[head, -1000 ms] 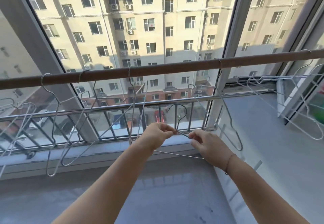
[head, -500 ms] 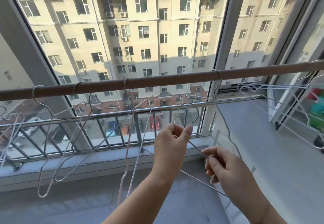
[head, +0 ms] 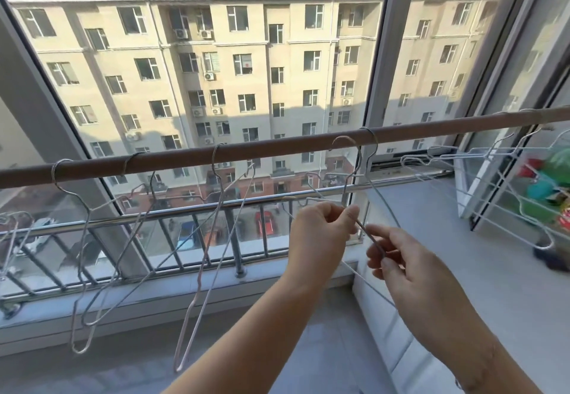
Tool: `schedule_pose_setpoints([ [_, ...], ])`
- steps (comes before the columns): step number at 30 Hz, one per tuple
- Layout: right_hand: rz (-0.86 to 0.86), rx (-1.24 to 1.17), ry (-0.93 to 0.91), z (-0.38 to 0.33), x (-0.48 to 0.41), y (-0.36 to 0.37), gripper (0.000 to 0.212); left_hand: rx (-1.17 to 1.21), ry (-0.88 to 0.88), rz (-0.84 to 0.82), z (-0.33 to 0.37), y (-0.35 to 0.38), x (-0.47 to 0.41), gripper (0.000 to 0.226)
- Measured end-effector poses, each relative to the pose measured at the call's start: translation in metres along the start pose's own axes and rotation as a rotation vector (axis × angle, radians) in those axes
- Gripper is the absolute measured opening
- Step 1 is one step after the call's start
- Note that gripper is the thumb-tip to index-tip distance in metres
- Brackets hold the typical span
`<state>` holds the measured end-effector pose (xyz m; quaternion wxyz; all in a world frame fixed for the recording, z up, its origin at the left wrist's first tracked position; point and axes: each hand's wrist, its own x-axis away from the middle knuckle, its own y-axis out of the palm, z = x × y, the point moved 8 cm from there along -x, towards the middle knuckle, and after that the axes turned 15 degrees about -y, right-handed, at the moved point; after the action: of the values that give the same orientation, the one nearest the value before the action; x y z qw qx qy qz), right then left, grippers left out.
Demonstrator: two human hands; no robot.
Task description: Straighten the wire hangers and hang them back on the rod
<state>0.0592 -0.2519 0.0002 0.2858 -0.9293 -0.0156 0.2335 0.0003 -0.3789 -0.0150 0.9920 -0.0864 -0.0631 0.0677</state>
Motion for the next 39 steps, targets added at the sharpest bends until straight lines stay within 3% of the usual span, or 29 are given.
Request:
schedule_pose_setpoints([
  [5,0.025,-0.030,-0.093,-0.012,-0.036,-0.004,0.046,0.083,-0.029,0.012,0.024,-0.003,-0.029,0.030],
  [14,-0.021,-0.129,0.017,0.015,-0.055,0.026,0.043,0.063,-0.190,0.046,-0.009,-0.010,-0.054,0.032],
  [20,-0.035,-0.107,0.024,0.020,-0.053,0.032,0.034,0.011,-0.139,0.099,-0.007,-0.038,-0.028,0.023],
  [25,-0.041,-0.040,-0.004,0.016,-0.047,0.039,0.035,-0.012,-0.004,0.301,0.000,-0.111,0.018,0.020],
  [32,0.117,0.076,-0.103,-0.036,-0.028,0.049,0.043,0.079,0.077,0.643,-0.019,-0.247,0.061,0.009],
  [36,0.101,-0.120,-0.275,-0.111,-0.016,0.091,0.039,0.101,0.091,0.660,-0.031,-0.293,0.056,0.013],
  [39,-0.033,-0.420,-0.232,-0.157,-0.006,0.159,0.035,0.044,0.049,0.547,-0.037,-0.302,0.039,0.020],
])
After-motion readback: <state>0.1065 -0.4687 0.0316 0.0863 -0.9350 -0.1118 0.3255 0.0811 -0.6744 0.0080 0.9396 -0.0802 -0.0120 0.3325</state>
